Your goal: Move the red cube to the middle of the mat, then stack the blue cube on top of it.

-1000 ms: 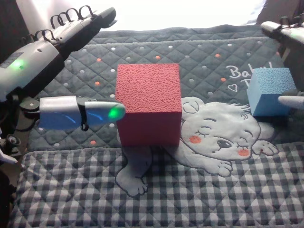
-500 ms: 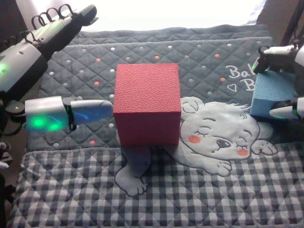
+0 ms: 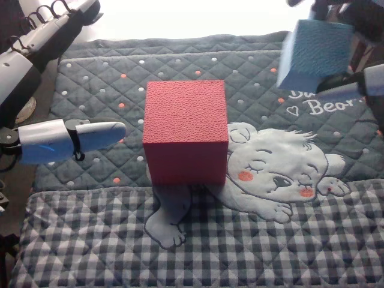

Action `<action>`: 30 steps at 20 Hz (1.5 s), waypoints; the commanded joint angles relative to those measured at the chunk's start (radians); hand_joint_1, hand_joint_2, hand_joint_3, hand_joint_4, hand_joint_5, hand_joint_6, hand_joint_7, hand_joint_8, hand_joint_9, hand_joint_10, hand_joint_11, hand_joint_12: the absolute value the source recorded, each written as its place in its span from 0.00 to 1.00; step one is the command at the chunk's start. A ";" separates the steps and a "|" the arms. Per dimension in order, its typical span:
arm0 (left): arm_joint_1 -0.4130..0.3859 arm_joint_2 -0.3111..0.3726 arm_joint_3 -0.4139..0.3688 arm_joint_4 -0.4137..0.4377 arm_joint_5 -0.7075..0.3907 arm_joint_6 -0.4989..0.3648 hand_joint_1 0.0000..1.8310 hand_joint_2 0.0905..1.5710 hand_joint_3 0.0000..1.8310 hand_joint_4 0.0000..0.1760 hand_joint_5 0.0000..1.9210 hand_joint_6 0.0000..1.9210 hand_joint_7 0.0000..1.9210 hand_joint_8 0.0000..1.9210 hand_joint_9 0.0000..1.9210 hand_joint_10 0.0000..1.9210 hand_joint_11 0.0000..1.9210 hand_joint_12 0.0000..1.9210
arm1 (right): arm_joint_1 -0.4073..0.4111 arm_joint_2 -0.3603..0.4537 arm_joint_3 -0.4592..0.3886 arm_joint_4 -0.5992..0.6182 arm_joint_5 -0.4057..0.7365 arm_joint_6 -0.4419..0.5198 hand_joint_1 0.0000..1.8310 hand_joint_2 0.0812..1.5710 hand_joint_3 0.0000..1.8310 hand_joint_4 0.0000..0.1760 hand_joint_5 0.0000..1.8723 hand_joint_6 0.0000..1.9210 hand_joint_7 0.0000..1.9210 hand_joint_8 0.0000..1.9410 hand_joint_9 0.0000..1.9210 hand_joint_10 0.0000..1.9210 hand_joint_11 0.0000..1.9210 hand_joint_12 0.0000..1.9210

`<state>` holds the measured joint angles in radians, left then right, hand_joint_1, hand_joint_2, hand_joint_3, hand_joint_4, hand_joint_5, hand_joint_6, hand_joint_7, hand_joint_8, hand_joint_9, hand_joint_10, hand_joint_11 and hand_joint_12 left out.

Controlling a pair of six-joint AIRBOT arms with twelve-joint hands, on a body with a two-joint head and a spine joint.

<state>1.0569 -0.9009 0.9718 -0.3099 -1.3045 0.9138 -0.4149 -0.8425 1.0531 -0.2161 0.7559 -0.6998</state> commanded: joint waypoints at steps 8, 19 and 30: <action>0.015 0.002 0.006 -0.021 -0.156 -0.005 0.38 0.56 0.01 0.91 0.01 0.00 0.00 0.00 0.00 0.00 0.00 0.00 | 0.101 -0.068 0.001 -0.085 0.189 0.033 0.82 0.69 0.21 0.00 0.00 0.26 0.61 1.00 0.75 1.00 0.82 1.00; 0.028 -0.010 0.013 -0.059 -0.174 -0.005 0.42 0.59 0.01 1.00 0.02 0.00 0.00 0.00 0.00 0.00 0.00 0.00 | 0.032 -0.208 0.061 -0.066 0.275 0.147 0.78 0.74 0.13 0.00 0.02 0.13 0.60 1.00 0.71 1.00 0.77 1.00; 0.033 -0.023 0.022 -0.094 -0.170 -0.006 0.42 0.63 0.01 0.91 0.01 0.00 0.00 0.00 0.00 0.00 0.00 0.00 | -0.002 -0.305 0.139 -0.047 0.145 0.176 0.41 0.85 0.00 0.00 0.11 0.73 0.08 0.69 0.11 0.89 0.14 1.00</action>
<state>1.0924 -0.9192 0.9871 -0.4129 -1.3510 0.9138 -0.4217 -1.1507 1.1908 -0.2771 0.8394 -0.5198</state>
